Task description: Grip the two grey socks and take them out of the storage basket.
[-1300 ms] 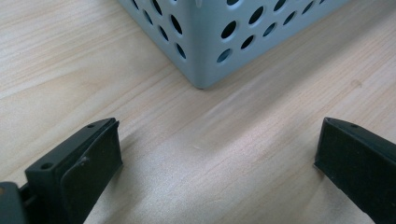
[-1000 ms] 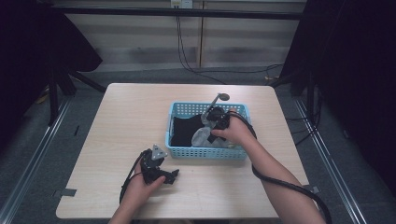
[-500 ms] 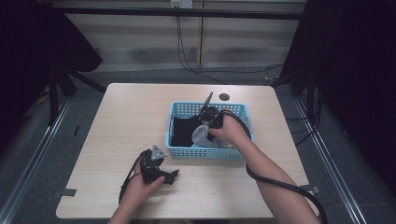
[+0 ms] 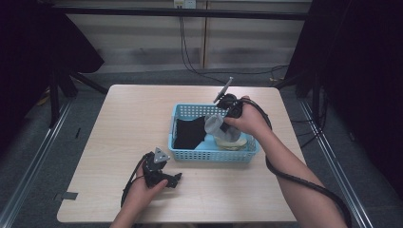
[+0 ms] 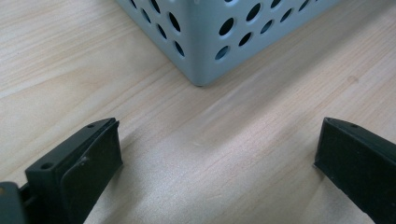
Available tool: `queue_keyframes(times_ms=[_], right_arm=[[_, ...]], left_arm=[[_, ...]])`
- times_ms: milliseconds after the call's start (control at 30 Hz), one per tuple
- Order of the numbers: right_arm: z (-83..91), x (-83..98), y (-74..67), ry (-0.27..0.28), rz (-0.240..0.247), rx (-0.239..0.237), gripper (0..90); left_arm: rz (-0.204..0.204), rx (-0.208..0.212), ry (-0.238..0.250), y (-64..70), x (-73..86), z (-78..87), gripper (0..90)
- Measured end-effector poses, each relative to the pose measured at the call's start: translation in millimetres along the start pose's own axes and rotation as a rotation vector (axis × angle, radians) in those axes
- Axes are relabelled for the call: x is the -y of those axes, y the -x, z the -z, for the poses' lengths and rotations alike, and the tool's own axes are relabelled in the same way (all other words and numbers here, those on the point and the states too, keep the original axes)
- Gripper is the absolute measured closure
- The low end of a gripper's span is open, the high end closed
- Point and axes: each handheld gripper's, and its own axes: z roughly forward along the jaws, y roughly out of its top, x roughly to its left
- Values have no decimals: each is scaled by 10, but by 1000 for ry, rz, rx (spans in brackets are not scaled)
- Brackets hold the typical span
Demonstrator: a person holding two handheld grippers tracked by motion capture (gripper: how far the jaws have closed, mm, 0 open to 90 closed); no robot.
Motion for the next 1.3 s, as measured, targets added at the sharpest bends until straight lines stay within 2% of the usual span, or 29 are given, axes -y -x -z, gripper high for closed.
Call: queue_keyframes(times_ms=[167, 333, 467, 633, 733, 867, 1067, 1300], right_arm=[[176, 1, 46, 2, 17, 12, 781], [321, 18, 86, 12, 13, 11, 778], [399, 68, 139, 15, 7, 28, 777], [446, 158, 220, 24, -27, 27, 777], [505, 255, 304, 37, -71, 17, 777], [581, 353, 391, 57, -93, 18, 777], [721, 514, 526, 80, -137, 35, 777], [819, 692, 653, 62, -163, 71, 777]], left_arm=[[0, -1, -1, 1, 0, 1, 0], [0, 0, 0, 1, 0, 0, 0], [0, -1, 0, 1, 0, 0, 0], [0, -1, -1, 1, 0, 0, 0], [4, -2, 3, 3, 0, -2, 0], [0, -2, -1, 2, -1, 0, 0], [-1, -2, -1, 1, -1, 0, 0], [0, -2, -1, 2, -1, 0, 0]])
